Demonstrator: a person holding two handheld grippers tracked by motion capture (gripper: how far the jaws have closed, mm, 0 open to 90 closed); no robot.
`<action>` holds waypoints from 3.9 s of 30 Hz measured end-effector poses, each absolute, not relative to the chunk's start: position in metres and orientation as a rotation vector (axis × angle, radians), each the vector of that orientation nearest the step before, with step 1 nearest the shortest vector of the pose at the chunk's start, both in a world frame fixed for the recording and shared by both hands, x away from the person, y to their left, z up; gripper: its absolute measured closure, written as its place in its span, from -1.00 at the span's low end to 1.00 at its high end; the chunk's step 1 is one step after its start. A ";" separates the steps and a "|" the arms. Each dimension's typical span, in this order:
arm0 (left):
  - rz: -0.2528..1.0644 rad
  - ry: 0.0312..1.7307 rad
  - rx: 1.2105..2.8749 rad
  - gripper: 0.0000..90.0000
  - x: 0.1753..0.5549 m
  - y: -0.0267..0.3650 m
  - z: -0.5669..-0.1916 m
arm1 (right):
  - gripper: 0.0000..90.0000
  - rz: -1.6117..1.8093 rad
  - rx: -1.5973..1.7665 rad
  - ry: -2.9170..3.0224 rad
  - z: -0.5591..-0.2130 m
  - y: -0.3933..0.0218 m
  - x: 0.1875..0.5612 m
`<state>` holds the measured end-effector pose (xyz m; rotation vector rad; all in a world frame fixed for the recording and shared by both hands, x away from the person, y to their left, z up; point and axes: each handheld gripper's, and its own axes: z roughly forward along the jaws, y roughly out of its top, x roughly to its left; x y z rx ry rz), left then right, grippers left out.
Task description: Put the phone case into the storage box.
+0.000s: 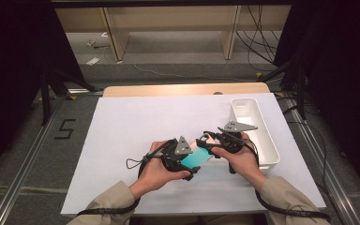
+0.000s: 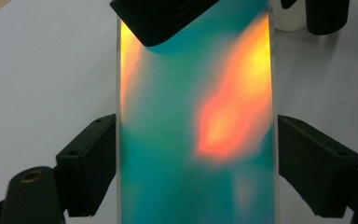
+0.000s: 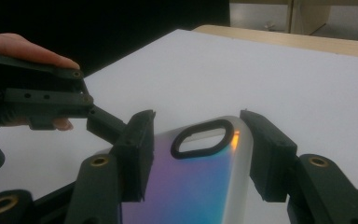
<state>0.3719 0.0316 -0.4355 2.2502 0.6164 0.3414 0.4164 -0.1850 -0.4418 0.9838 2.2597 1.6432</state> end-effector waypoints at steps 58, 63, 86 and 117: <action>0.382 0.635 2.081 -0.62 0.383 0.050 -0.433 | 0.78 1.746 0.838 2.240 -0.385 -0.197 0.411; 0.373 0.629 2.080 -0.59 0.383 0.051 -0.434 | 0.78 1.713 0.766 2.283 -0.382 -0.198 0.411; 0.274 0.509 2.077 -0.35 0.386 0.046 -0.442 | 0.78 1.637 0.509 2.469 -0.374 -0.193 0.408; 0.207 0.394 2.136 0.53 0.386 0.041 -0.445 | 0.78 1.697 0.470 2.536 -0.378 -0.186 0.407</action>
